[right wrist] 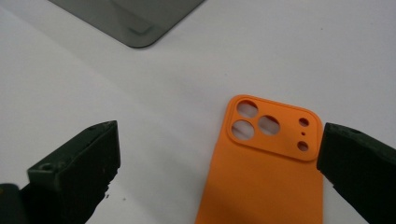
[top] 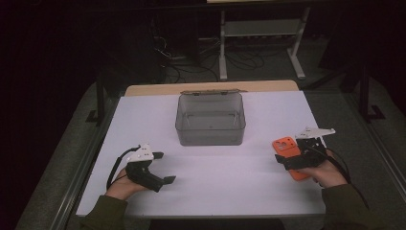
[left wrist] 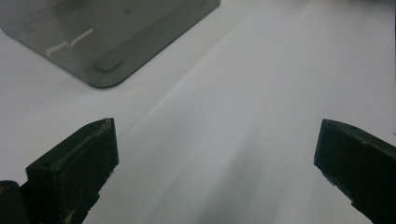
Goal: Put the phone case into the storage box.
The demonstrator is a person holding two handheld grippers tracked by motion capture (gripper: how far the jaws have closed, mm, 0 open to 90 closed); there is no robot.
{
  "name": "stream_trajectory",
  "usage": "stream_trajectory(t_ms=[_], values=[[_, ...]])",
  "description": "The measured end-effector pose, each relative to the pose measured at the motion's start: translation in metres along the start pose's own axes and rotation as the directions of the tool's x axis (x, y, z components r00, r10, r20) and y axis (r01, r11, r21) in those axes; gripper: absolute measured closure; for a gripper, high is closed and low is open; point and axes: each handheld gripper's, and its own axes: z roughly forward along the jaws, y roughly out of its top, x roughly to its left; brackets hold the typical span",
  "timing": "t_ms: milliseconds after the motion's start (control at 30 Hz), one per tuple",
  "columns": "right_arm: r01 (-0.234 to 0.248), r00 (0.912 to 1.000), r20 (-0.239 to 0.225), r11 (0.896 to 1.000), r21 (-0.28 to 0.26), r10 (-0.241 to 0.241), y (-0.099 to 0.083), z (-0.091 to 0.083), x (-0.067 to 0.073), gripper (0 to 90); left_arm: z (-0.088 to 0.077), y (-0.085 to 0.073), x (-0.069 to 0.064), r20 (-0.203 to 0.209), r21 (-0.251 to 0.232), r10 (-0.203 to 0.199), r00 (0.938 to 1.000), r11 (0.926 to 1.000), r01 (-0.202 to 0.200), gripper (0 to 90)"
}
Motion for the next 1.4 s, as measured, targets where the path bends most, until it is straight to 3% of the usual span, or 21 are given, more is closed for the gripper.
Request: stream_trajectory(t_ms=[667, 1400], values=[[-0.051, 0.9962, 0.074, 0.997, 0.052, 0.047, -0.009, -0.005, -0.019, 0.0, -0.001, 0.0, 0.0, -0.004, -0.004, 0.0, 1.0, 1.0, 0.0, 0.0], [-0.088, 0.9916, 0.108, 0.985, 0.146, 0.073, -0.012, -0.001, -0.022, 0.0, 0.0, 0.0, 0.0, -0.005, -0.002, 0.0, 1.0, 1.0, 0.0, 0.0]])
